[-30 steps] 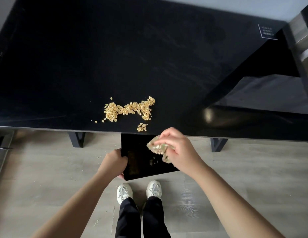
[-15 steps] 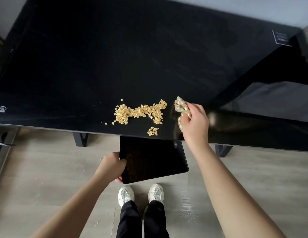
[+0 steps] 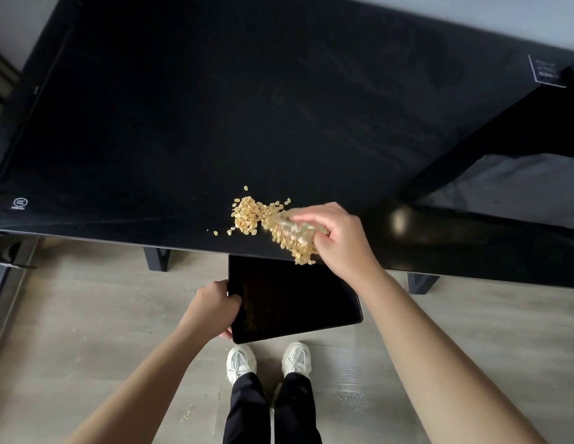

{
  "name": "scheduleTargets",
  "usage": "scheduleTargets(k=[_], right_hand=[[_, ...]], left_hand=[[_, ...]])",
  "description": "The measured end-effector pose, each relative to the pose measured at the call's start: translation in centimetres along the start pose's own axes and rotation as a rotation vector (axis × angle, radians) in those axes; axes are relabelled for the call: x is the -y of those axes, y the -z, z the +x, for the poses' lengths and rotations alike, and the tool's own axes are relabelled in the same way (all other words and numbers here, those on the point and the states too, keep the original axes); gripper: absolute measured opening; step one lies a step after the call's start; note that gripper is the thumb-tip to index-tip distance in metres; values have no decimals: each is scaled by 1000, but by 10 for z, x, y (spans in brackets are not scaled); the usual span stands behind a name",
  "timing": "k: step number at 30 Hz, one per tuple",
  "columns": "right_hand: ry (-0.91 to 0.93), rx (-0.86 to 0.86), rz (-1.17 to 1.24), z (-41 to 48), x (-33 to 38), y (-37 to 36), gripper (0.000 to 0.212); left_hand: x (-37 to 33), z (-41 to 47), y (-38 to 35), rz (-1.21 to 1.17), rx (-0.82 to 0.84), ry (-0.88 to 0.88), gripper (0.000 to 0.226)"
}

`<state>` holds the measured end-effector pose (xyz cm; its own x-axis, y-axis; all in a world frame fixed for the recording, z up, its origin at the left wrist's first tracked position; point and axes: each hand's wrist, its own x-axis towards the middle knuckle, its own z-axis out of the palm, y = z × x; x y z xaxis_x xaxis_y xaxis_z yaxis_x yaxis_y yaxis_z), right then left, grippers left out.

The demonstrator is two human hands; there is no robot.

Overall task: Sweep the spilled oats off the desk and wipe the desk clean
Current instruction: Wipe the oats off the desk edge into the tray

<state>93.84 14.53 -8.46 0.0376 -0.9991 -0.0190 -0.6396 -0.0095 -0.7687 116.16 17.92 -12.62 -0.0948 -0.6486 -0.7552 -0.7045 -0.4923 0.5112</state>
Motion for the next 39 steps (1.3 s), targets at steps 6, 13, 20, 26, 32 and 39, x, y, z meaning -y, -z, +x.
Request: scheduleTargets(k=[6,13,20,26,32,39], right_hand=[[106,100,3,-51,6,-18,51],[19,77,76,-74,17,-19,55],[-155,-96,317,-51,30,-8,60],[-122,-413,-61,-3,17,-14,45],[-134,-380,-156,36,20,-40,45],[-8,-112,-71,54,35,-52,56]], left_hand=[[1,-5,7,10,-1,10,22],[6,-6,10,40,-3,37,23],[15,-3,17,42,-11,68,28],[23,-1,29,27,-21,75,24],[36,6,39,-15,-34,74,21],[43,9,42,-78,-54,76,23]])
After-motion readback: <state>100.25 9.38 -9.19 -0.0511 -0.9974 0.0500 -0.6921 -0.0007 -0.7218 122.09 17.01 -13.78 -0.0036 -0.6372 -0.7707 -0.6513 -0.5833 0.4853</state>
